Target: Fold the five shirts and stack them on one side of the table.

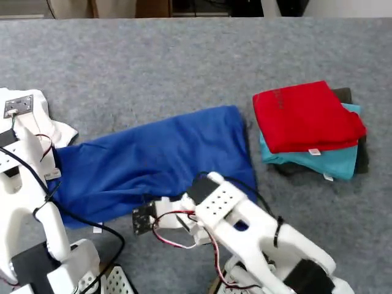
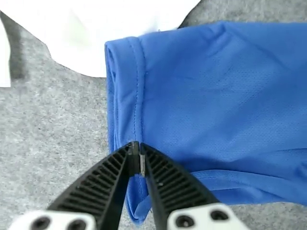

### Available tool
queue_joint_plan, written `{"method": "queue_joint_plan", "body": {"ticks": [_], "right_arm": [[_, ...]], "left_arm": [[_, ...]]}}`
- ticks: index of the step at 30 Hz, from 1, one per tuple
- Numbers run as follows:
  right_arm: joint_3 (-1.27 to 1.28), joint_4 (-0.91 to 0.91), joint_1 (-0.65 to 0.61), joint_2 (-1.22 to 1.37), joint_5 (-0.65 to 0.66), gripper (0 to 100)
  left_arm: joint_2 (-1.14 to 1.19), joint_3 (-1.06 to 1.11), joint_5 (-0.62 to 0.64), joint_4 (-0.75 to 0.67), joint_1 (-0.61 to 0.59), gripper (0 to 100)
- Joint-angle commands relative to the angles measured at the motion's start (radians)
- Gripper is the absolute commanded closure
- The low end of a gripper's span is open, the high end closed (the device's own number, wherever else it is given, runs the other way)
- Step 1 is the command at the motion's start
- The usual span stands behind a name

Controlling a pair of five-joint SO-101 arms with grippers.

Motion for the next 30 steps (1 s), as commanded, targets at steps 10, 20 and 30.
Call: {"method": "queue_joint_plan", "body": {"ticks": [10, 20, 30], "right_arm": [[-0.367, -0.499, 0.446, 0.004, -0.002, 99.6], [-0.644, -0.671, 0.541, 0.565, -0.259, 99.6], [-1.158, -0.417, 0.688, 1.004, -0.264, 99.6]], "left_arm": [[-0.114, -0.107, 0.011, 0.049, 0.095, 98], [0.234, -0.121, 0.092, -0.138, 0.029, 98], [0.337, -0.23, 0.035, -0.163, -0.063, 98]]}}
